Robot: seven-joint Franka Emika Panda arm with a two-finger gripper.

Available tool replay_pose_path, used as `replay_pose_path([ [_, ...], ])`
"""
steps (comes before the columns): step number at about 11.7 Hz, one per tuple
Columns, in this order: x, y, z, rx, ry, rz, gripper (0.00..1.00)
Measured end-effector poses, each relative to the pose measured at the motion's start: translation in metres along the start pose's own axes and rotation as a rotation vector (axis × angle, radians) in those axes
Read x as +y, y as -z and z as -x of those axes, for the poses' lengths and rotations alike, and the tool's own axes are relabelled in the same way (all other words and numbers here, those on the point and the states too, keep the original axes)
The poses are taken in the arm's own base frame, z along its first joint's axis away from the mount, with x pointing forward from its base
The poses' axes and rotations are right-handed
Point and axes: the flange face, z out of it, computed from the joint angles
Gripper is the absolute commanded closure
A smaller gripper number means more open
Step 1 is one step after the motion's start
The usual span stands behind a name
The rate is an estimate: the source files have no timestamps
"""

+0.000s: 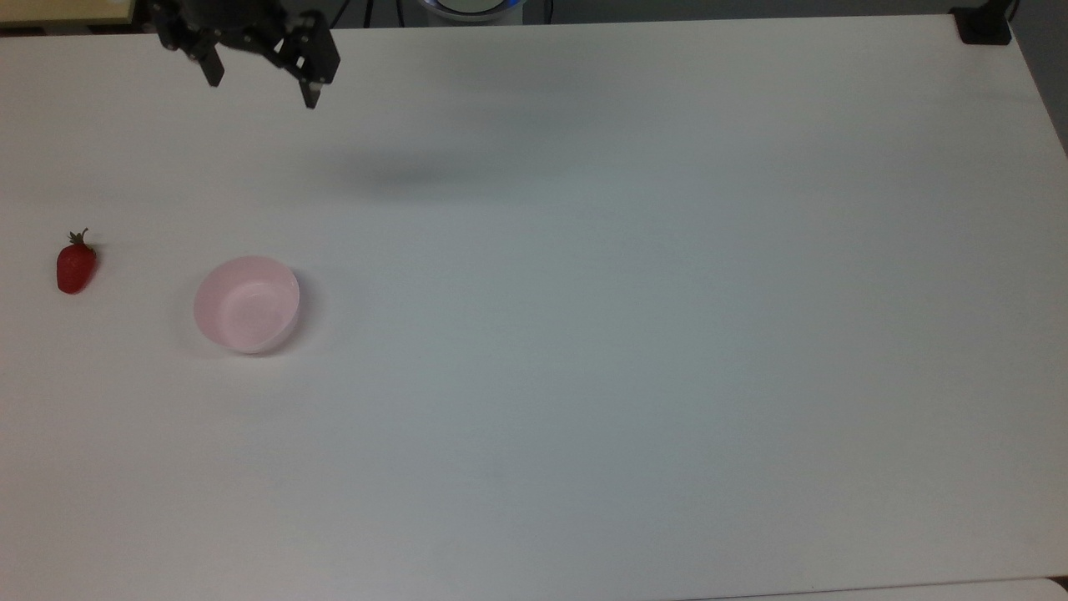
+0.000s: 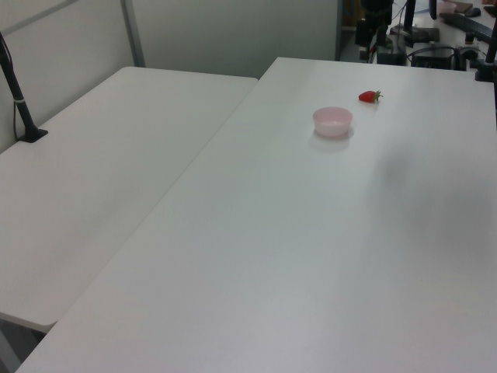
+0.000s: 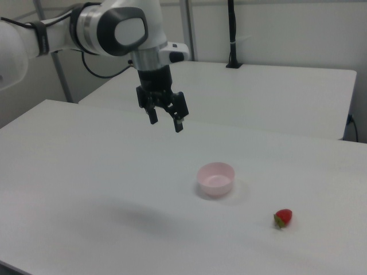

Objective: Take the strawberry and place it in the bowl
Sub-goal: 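Move the open gripper down toward the red strawberry beside the bowl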

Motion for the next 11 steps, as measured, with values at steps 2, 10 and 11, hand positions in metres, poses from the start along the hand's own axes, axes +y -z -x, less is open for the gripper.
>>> replay_pose_path([
  [2,0.016,-0.017,-0.011,0.011,-0.029,0.005,0.00],
  [10,0.057,-0.099,-0.053,0.046,-0.117,0.029,0.00],
  [11,0.060,-0.109,-0.056,0.043,-0.121,0.031,0.00],
])
